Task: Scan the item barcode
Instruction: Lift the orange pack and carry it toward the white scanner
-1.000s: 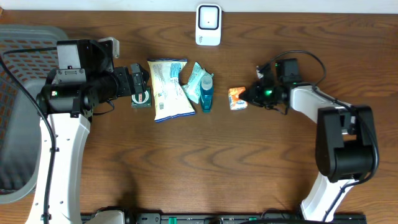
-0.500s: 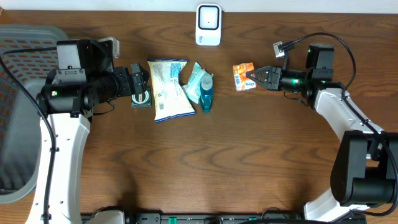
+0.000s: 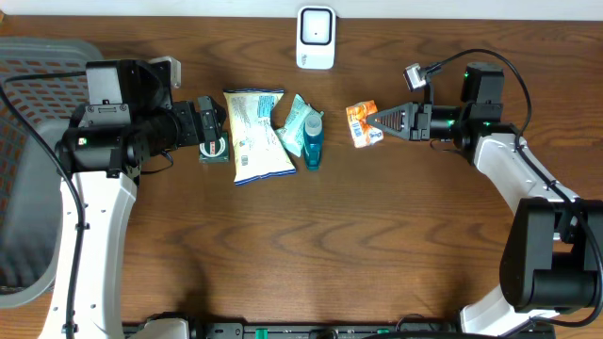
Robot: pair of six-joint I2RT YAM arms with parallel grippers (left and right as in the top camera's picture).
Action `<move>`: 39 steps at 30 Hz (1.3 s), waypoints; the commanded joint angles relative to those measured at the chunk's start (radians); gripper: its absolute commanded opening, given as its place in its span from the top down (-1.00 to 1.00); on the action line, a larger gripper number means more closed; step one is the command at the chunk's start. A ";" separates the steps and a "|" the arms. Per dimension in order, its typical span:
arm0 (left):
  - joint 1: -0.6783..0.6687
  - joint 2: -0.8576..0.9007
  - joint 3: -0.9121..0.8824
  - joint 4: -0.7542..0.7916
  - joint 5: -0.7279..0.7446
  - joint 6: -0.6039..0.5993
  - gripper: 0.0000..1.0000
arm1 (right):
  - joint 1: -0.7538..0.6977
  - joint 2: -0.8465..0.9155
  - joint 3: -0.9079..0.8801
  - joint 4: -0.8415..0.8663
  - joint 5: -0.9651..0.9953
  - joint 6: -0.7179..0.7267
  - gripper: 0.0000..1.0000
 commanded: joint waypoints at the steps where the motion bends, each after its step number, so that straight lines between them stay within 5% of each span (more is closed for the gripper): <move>1: -0.001 0.003 0.002 0.001 -0.007 0.016 -0.95 | 0.004 -0.001 0.001 0.004 -0.052 0.051 0.98; 21: -0.001 0.003 0.002 0.001 -0.007 0.016 -0.96 | 0.027 -0.001 0.001 0.029 -0.028 0.072 0.98; 32: -0.001 0.003 0.002 0.001 -0.007 0.016 -0.96 | 0.072 -0.001 0.001 0.040 0.223 0.072 0.97; 39: -0.001 0.003 0.002 0.001 -0.007 0.016 -0.96 | 0.080 -0.002 0.002 0.415 0.377 0.195 0.97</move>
